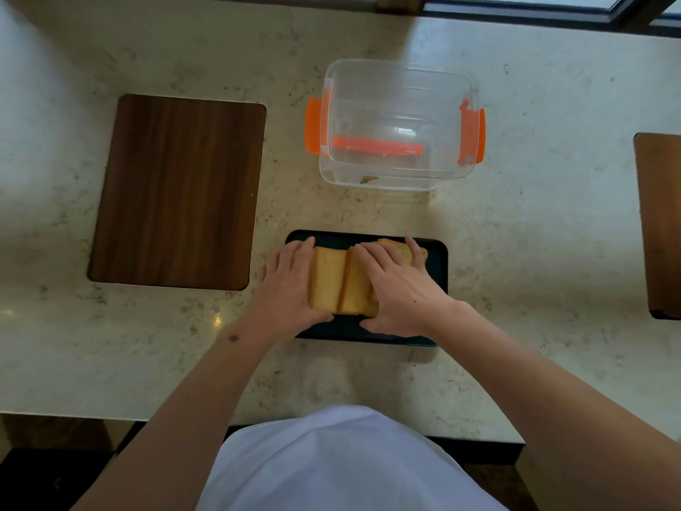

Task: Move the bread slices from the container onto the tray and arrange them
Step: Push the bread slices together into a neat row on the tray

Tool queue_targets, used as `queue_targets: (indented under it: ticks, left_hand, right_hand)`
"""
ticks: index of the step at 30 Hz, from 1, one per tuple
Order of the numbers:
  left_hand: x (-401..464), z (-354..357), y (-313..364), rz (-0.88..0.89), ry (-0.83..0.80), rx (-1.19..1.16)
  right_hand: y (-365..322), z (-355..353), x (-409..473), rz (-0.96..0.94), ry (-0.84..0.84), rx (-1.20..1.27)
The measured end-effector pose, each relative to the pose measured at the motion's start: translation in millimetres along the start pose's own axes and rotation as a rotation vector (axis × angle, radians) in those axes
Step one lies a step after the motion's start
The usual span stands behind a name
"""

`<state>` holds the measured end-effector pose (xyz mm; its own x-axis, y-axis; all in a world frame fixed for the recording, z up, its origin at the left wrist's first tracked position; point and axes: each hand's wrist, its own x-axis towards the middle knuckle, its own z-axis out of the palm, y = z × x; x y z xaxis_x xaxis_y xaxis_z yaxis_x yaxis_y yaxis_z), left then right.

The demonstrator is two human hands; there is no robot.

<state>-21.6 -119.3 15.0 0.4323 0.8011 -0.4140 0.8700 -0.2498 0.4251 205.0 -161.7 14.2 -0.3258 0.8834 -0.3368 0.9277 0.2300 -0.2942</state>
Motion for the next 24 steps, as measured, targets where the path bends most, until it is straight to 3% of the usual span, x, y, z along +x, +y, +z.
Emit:
queue_targets:
  ticks: [4, 6, 19, 24]
  left_hand:
    - [-27, 5, 1, 0.006, 0.314, -0.071]
    - [-39, 14, 8, 0.024, 0.395, -0.125]
    - [-38, 24, 27, -0.008, 0.289, -0.101]
    - [-40, 20, 30, 0.002, 0.299, -0.124]
  right_hand:
    - [4, 0, 1, 0.043, -0.015, -0.027]
    - [2, 0, 5, 0.039, -0.026, -0.042]
    - [-7, -3, 11, -0.017, -0.056, -0.1]
    - [7, -15, 1, 0.095, 0.001, 0.077]
